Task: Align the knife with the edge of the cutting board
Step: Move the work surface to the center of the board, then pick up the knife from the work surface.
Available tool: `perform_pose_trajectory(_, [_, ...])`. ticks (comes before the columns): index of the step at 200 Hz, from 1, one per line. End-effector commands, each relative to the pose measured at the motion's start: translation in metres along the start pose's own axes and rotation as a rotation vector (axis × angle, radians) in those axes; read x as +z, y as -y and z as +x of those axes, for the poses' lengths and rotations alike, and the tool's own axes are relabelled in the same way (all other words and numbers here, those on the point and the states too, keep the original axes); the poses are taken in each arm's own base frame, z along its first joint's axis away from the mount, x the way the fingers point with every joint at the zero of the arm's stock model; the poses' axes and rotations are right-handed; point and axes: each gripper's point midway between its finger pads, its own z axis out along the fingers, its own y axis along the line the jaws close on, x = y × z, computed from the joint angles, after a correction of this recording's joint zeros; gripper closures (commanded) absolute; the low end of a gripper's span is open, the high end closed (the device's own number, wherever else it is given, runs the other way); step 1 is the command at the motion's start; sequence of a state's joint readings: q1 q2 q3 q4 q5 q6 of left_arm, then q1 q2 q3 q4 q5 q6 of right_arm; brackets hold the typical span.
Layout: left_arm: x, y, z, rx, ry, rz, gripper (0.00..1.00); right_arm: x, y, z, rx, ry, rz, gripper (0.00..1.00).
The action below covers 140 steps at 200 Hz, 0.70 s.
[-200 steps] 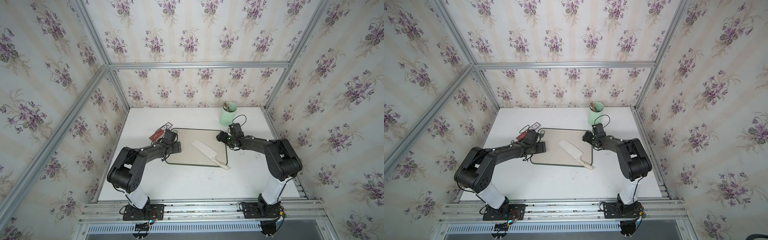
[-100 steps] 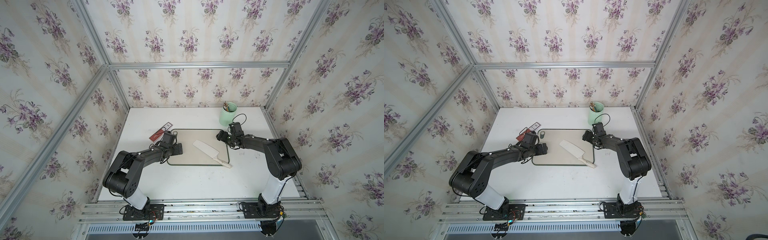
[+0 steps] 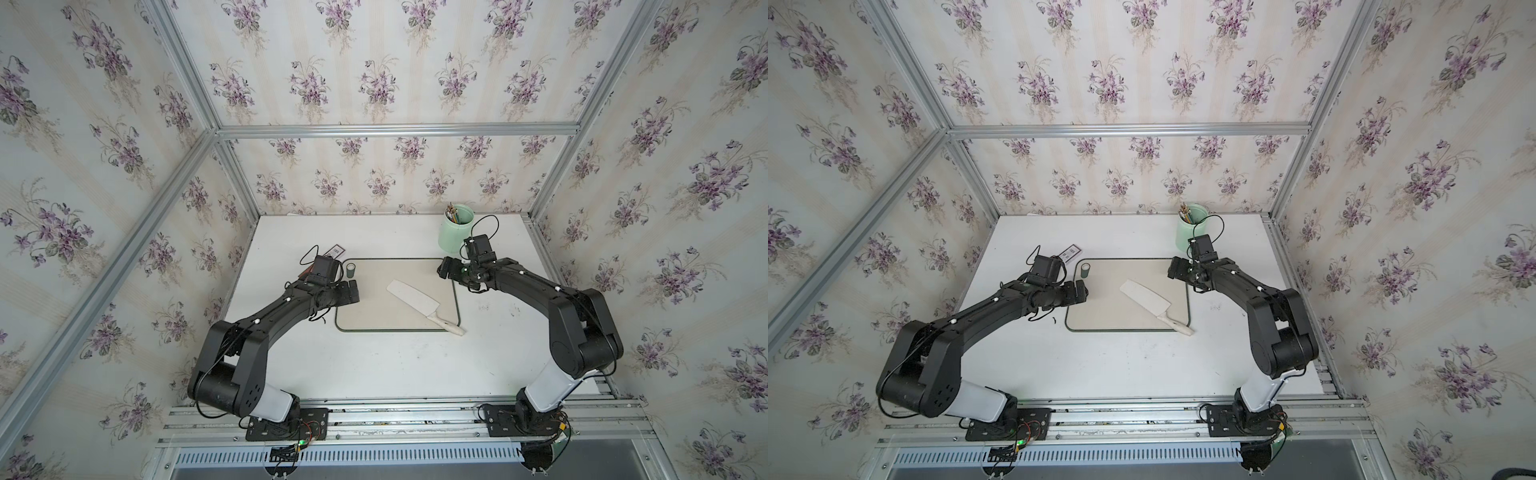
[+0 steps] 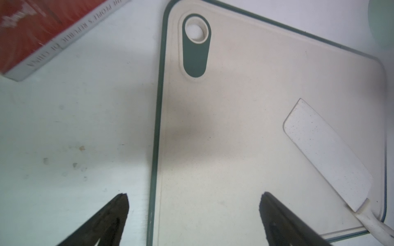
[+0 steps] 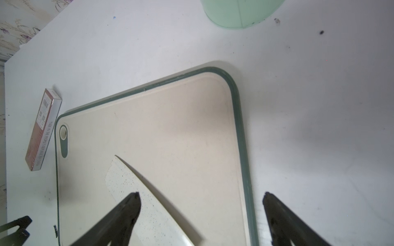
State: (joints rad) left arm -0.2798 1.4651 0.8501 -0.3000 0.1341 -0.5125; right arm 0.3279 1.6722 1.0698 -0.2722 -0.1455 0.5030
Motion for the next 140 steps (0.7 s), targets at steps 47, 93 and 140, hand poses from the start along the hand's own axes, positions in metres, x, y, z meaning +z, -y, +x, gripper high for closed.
perform_pose_trajectory(47, [-0.039,-0.009,0.042,0.049,-0.069,0.04,0.01,-0.025,-0.025,0.11,-0.295,-0.262,0.054,0.17])
perform_pose_trajectory(93, [-0.046,-0.012,0.061,0.068,-0.047,0.082,0.01,-0.012,-0.025,0.14,-0.389,-0.348,0.109,0.22])
perform_pose_trajectory(140, [-0.042,-0.016,0.07,0.069,-0.059,0.079,0.01,0.004,-0.019,0.148,-0.426,-0.379,0.185,0.27])
